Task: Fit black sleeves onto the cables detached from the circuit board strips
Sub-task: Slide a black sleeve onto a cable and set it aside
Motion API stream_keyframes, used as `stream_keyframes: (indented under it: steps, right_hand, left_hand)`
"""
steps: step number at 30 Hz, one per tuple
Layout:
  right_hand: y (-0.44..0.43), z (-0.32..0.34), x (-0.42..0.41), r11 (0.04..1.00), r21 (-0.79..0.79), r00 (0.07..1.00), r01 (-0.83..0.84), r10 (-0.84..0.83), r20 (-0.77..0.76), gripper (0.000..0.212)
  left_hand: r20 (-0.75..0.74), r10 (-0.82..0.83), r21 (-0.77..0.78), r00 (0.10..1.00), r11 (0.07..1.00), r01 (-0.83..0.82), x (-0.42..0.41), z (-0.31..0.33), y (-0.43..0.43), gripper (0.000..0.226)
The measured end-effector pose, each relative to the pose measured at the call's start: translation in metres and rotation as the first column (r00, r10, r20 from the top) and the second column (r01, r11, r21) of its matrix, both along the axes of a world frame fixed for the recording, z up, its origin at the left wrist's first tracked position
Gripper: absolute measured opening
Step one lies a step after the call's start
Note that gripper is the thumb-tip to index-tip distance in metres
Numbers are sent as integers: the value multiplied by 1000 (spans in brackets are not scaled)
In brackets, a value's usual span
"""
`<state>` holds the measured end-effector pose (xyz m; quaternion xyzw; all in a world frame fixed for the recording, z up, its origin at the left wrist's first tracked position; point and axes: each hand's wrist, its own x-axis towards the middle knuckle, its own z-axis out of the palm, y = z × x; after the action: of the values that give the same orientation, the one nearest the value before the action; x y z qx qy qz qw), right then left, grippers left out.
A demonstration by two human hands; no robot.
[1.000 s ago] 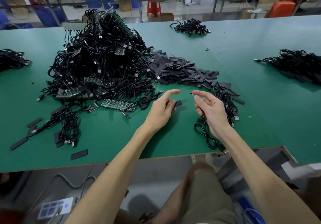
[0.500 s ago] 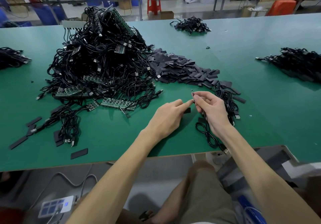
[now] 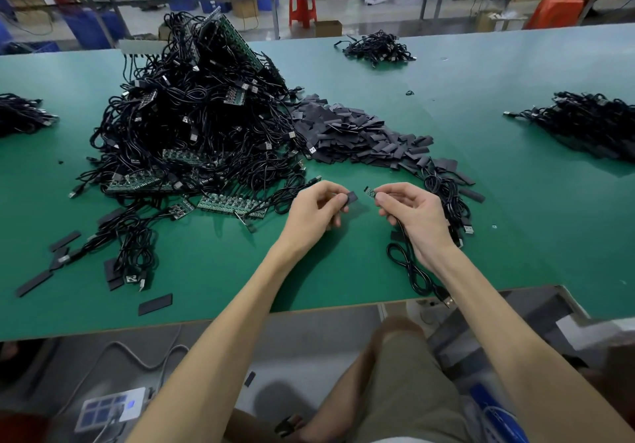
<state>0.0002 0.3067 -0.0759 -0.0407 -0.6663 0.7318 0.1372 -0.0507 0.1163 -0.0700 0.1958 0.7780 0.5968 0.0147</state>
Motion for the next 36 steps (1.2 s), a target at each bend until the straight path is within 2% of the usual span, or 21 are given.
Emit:
stream_keyframes:
  steps: [3,7,13,17,23,36]
  right_hand:
    - [-1,-1,-1,996,86,1000,-3,3,4,9]
    - [-2,-3,-2,994,106,1000,-8,7,10,10]
    - [-3,-4,-2,988,145,998,-60,58,19,3]
    - [-2,-4,-2,990,133,999,-45,44,10,6]
    - [0,-3,-2,997,72,1000,22,-21,-6,7]
    - [-1,-1,1,993,115,1000,4,-5,10,6]
  left_hand:
    - [53,-61,61,997,996,58,-2,-2,-4,8]
    - [65,-109,66,992,992,105,-2,-3,-3,10]
    - [-110,-112,-220,988,972,86,0,-6,1,23]
    - [-157,-98,-261,983,964,54,4,-5,3,9]
    - [-267,-106,-351,958,936,6,11,-3,3,22]
    - [-407,-118,-469,906,878,-97,19,2,6,20]
